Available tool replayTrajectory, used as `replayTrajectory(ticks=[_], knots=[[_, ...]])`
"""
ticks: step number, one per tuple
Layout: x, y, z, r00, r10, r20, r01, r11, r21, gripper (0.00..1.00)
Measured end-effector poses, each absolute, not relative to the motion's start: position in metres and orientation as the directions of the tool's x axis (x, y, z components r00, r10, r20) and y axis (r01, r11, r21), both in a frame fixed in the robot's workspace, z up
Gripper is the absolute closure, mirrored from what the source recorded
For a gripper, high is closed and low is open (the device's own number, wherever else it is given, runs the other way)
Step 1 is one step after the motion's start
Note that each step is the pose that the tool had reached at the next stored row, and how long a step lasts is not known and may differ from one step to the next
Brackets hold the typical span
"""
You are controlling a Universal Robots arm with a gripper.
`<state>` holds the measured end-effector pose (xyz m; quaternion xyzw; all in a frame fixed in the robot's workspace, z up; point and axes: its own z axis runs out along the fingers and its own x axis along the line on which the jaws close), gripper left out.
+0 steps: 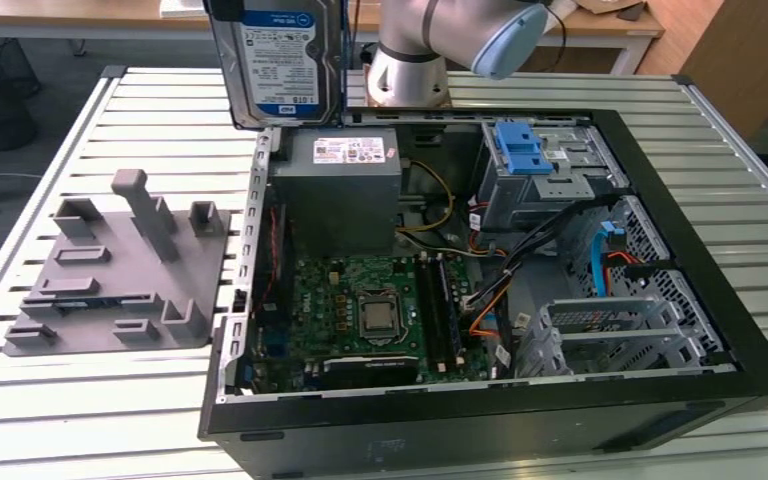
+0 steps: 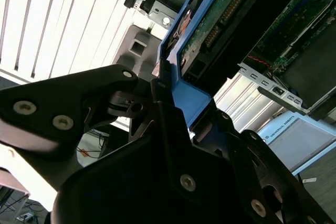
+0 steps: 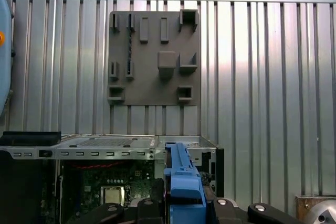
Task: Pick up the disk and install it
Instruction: 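Pick up the disk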
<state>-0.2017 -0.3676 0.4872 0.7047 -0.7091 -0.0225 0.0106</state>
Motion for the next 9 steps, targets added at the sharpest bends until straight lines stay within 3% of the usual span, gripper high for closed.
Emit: replayTrajectory(ticks=[9], knots=[[-0.2021,-0.3717,0.4871,-0.006,-1.0,-0.017,-0.999,0.006,0.035,0.64]])
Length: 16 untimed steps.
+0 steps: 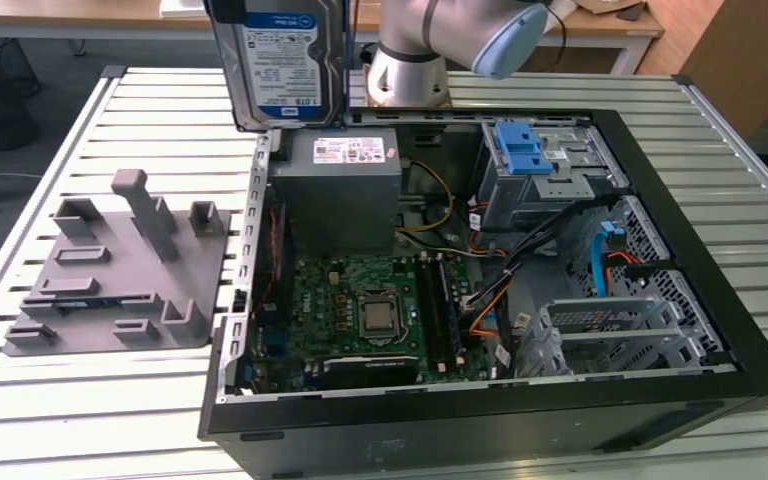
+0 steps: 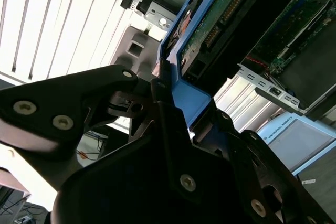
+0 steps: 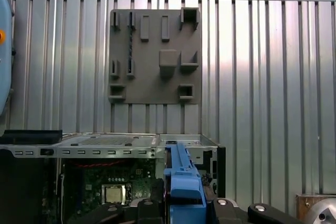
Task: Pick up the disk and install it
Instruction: 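Pick up the disk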
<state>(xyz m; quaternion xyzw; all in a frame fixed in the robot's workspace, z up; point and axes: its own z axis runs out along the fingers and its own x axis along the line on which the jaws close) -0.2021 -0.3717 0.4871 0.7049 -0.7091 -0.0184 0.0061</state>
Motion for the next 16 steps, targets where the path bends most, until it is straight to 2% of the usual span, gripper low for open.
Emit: replayTrajectory(ticks=[7,16], knots=[[-0.202,-0.388,0.487,-0.006,-1.0,-0.019,-1.0,0.006,0.022,0.64],[-0.184,-0.393,0.487,-0.006,-1.0,-0.019,-1.0,0.006,0.023,0.64]])
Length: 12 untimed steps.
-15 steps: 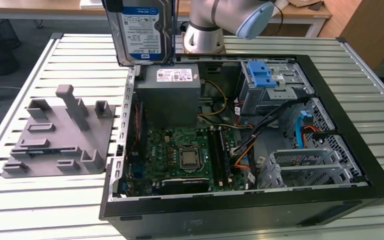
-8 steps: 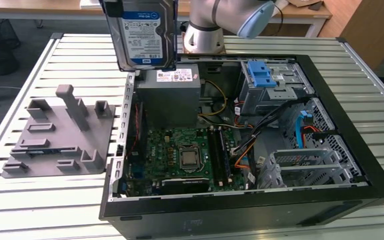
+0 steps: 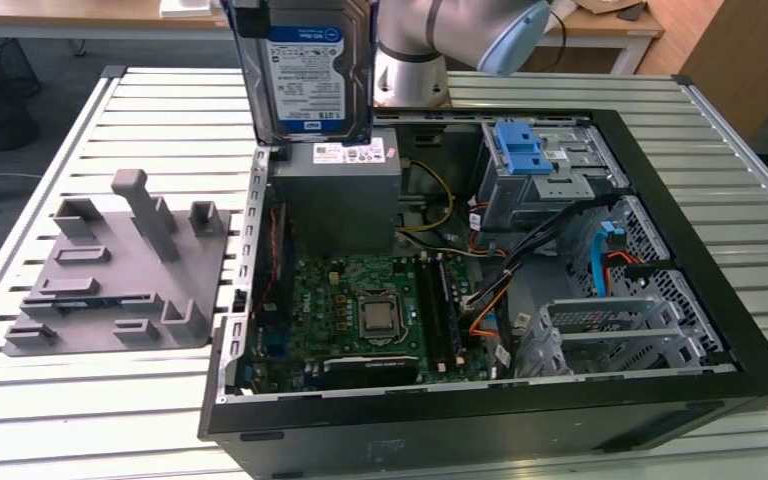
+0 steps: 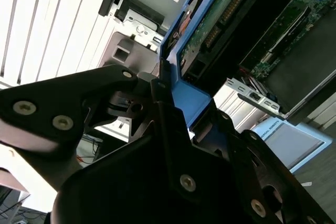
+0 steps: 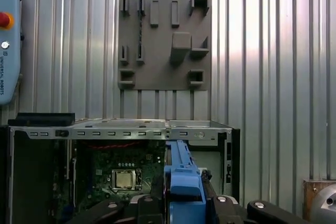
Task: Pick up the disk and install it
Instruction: 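Pick up the disk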
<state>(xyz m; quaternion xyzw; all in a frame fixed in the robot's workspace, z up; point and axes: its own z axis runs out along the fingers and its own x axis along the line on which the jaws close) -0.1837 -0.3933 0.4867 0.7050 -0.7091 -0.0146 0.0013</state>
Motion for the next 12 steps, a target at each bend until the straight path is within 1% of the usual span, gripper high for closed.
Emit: replayTrajectory(ticks=[7,12], knots=[[-0.184,-0.409,0.486,-0.006,-1.0,-0.019,-1.0,0.006,0.022,0.64],[-0.177,-0.412,0.486,-0.006,-1.0,-0.019,-1.0,0.006,0.022,0.64]])
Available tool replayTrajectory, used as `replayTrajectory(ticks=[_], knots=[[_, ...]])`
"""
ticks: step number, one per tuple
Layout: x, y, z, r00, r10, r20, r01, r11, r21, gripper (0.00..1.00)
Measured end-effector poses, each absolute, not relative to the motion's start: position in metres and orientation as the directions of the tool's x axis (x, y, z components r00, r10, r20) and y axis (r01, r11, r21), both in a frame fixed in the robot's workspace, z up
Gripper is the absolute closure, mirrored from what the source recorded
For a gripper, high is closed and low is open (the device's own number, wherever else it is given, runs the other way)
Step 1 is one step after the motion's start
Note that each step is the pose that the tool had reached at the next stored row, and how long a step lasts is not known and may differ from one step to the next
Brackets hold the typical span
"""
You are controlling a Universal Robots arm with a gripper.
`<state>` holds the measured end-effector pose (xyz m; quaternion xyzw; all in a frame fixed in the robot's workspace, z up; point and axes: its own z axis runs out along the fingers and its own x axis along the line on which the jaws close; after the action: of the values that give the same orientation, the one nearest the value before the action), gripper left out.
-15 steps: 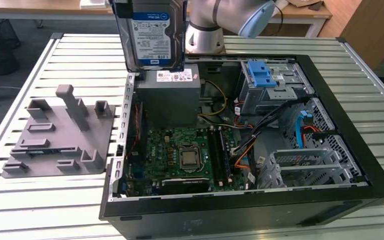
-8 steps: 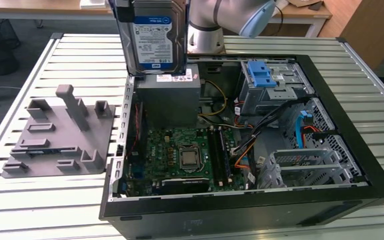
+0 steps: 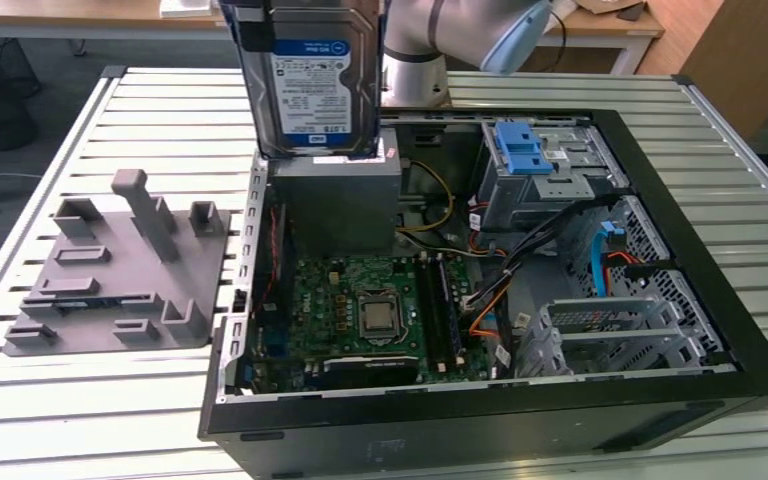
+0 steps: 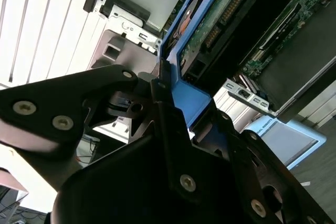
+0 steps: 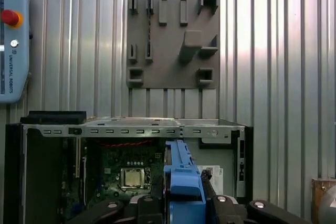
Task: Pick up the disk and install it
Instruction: 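Pick up the disk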
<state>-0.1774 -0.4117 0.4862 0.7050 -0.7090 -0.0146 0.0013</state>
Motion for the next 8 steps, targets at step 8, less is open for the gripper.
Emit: replayTrajectory(ticks=[8], knots=[[-0.164,-0.414,0.486,-0.006,-1.0,-0.019,-1.0,0.006,0.022,0.64]])
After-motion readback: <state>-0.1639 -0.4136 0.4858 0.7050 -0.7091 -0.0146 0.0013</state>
